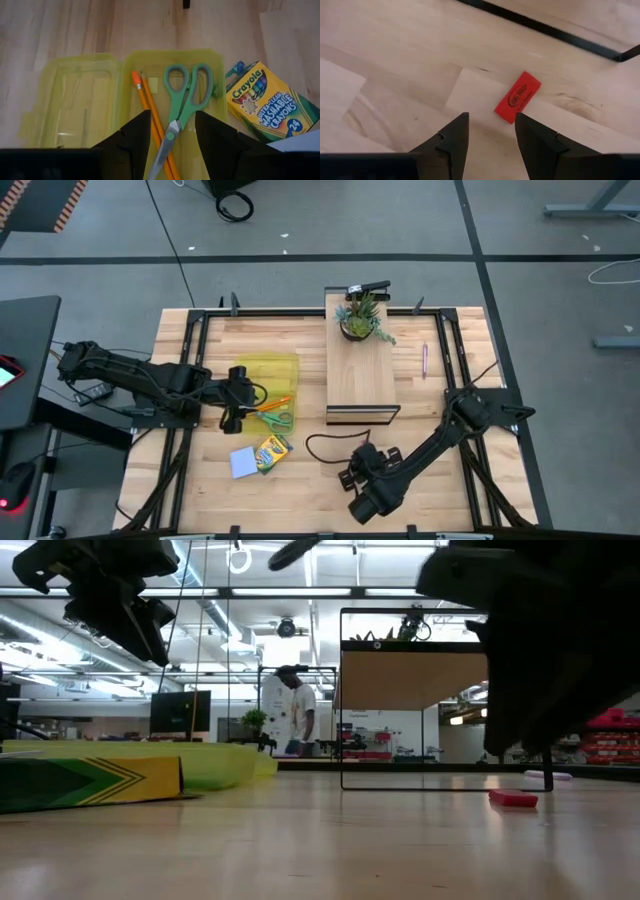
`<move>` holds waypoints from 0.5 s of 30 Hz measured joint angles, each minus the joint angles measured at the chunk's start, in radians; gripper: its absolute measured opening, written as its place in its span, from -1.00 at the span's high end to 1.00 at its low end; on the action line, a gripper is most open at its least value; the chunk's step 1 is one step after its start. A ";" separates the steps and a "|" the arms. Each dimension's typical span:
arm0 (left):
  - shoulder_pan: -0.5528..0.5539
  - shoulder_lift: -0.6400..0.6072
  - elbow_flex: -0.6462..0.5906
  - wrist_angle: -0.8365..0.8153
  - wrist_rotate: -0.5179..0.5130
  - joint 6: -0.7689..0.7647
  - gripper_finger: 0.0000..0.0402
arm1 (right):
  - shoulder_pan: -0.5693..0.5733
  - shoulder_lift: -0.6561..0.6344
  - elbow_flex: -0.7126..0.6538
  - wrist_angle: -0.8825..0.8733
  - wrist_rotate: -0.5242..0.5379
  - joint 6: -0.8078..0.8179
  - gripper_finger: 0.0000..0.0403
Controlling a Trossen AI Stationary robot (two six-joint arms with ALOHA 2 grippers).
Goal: Pack school essentials
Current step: Put the red eraser into the yellow supply box
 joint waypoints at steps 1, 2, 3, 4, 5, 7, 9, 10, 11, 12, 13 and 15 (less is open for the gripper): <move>0.000 0.000 0.000 -0.003 0.000 0.001 0.19 | -0.003 0.020 0.037 -0.038 0.001 0.007 0.18; 0.000 0.000 0.000 -0.008 0.000 0.001 0.19 | -0.004 0.041 0.068 -0.078 0.004 0.017 0.18; 0.000 0.000 0.000 -0.016 0.000 0.001 0.19 | -0.005 0.059 0.095 -0.113 0.010 0.033 0.18; 0.000 0.000 0.000 -0.021 0.000 0.001 0.19 | -0.005 0.077 0.115 -0.138 0.022 0.054 0.18; 0.000 0.000 0.000 -0.027 0.000 0.001 0.19 | -0.004 0.089 0.125 -0.154 0.035 0.077 0.18; 0.000 0.000 0.000 -0.044 0.000 0.001 0.19 | -0.003 0.101 0.119 -0.175 0.040 0.130 0.18; 0.000 0.000 0.000 -0.058 0.000 0.002 0.19 | -0.003 0.104 0.101 -0.173 0.040 0.178 0.18; 0.000 0.000 0.000 -0.067 0.000 0.003 0.19 | -0.004 0.104 0.090 -0.171 0.040 0.194 0.18; 0.000 0.000 0.000 -0.076 0.000 0.004 0.19 | -0.004 0.104 0.079 -0.164 0.040 0.205 0.18; 0.000 0.000 0.000 -0.078 0.000 0.004 0.19 | -0.004 0.104 0.069 -0.152 0.040 0.214 0.18; 0.000 0.000 0.000 -0.081 0.000 0.004 0.19 | -0.005 0.105 0.064 -0.147 0.039 0.220 0.18; 0.000 0.000 0.000 -0.094 0.000 0.008 0.19 | -0.010 0.105 0.059 -0.138 0.037 0.222 0.18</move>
